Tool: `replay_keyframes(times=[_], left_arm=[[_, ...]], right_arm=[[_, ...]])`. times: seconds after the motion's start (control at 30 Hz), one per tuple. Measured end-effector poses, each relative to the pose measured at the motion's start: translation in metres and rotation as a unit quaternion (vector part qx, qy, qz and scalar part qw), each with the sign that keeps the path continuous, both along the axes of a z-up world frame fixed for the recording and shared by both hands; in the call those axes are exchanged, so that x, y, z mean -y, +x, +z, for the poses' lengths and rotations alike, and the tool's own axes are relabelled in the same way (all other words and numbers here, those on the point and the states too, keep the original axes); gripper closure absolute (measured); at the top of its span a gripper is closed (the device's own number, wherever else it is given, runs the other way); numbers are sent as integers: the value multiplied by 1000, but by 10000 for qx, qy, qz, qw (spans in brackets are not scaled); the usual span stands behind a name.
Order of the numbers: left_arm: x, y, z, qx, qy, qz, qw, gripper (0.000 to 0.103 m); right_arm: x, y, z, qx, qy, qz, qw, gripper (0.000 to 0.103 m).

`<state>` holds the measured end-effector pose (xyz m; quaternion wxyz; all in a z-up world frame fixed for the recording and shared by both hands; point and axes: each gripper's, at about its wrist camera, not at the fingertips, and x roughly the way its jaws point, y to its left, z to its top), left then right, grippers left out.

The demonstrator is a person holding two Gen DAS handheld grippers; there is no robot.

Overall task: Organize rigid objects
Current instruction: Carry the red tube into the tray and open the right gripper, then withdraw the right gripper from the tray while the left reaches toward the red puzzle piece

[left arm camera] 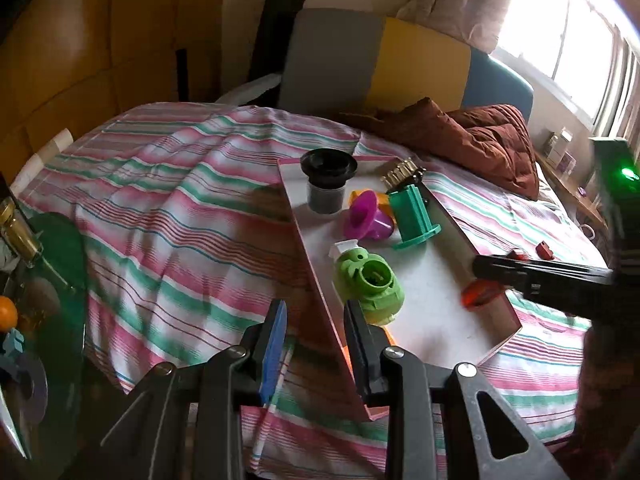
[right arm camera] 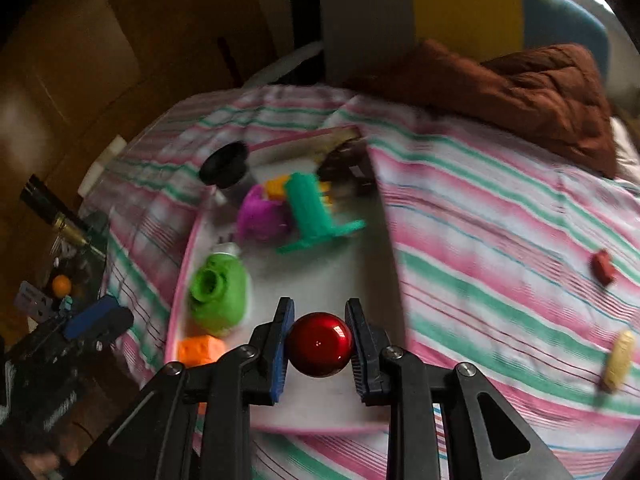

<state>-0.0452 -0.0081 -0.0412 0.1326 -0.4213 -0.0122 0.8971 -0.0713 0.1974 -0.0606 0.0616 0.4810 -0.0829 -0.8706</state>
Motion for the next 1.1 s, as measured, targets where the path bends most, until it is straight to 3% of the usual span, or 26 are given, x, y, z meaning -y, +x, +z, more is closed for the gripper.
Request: replay_keyframes(times=[0.23, 0.37, 0.43, 0.73, 1.1], left_arm=[[9, -2, -7, 104, -10, 92, 9999, 74], [11, -2, -10, 149, -10, 123, 9998, 74], [11, -3, -10, 168, -1, 114, 9998, 74], [8, 0, -6, 106, 1, 72, 9999, 74], [-1, 3, -1, 24, -86, -21, 10000, 74]], right_arm=[[28, -36, -28, 248, -11, -18, 9997, 73], [37, -42, -31, 288, -262, 176, 9991, 72], [38, -41, -32, 268, -243, 170, 9992, 72], [32, -24, -21, 79, -554, 103, 9984, 52], [24, 4, -4, -234, -138, 153, 9995, 52]])
